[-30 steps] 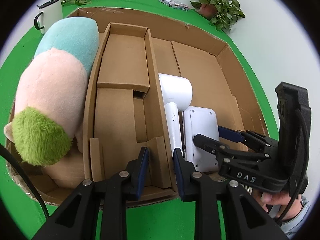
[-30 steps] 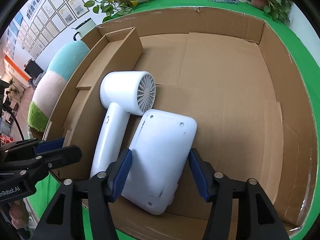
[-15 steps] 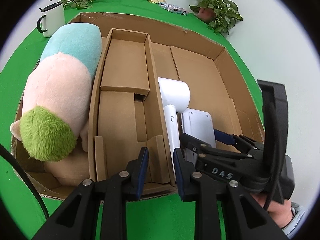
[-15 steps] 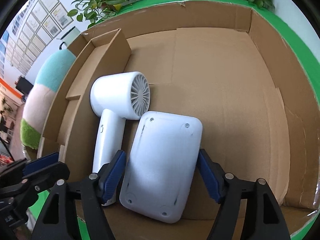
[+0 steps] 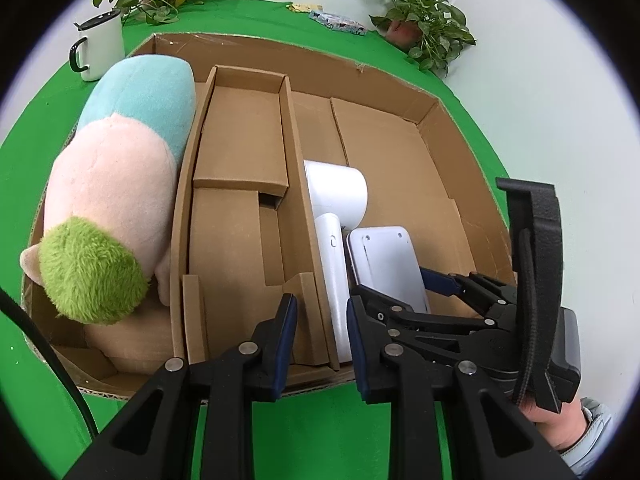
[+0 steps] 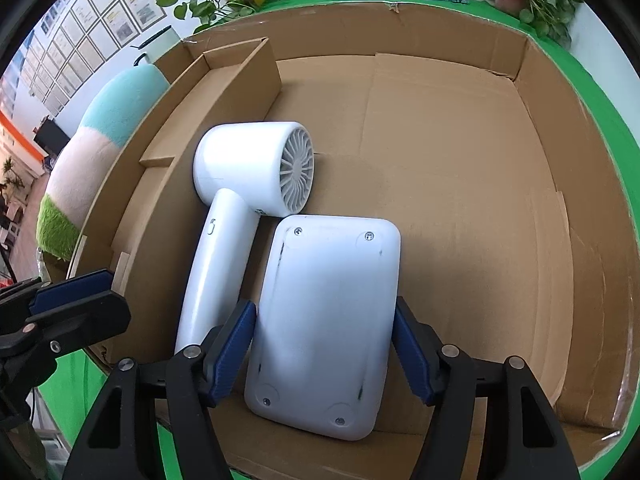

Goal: Organize objects
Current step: 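Push the white device upright against the hair dryer with the right tool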

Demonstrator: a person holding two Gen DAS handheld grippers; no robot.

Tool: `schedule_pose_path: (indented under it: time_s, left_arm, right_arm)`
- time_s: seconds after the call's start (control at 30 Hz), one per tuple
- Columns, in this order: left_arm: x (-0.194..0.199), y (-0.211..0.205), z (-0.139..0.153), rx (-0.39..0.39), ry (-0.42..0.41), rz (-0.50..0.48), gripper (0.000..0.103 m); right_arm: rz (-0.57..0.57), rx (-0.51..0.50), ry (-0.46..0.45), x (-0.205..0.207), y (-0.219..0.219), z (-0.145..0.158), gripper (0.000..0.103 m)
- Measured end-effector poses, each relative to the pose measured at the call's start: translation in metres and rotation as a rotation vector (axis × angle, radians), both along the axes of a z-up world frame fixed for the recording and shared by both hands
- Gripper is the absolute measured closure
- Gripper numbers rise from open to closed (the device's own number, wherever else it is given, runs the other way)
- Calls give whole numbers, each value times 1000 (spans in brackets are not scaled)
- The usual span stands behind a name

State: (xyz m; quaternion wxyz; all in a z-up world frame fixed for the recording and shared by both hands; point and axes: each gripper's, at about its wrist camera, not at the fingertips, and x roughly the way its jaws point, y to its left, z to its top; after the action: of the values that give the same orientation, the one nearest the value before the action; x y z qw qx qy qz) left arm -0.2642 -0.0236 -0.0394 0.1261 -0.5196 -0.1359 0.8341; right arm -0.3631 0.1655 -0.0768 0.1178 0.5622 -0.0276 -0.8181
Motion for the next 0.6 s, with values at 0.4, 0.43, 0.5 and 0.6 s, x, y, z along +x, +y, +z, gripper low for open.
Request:
schedule_pose_path:
  time_s: [0.4,0.43,0.5,0.6]
  left_arm:
    - [0,-1,3,11,5,7,79]
    - [0,0,4,11,6,6,79]
    - [0,0,4,10,9,4,79]
    - [0,0,3,11,7,5,79]
  right_arm:
    - [-78,-54,-69,5,9,13,40]
    - [-82,-58,-73,8,10,12,40]
    - [-97,-76,-86,10,12,6,40]
    - [-116,-105,-112,12,16,9,38]
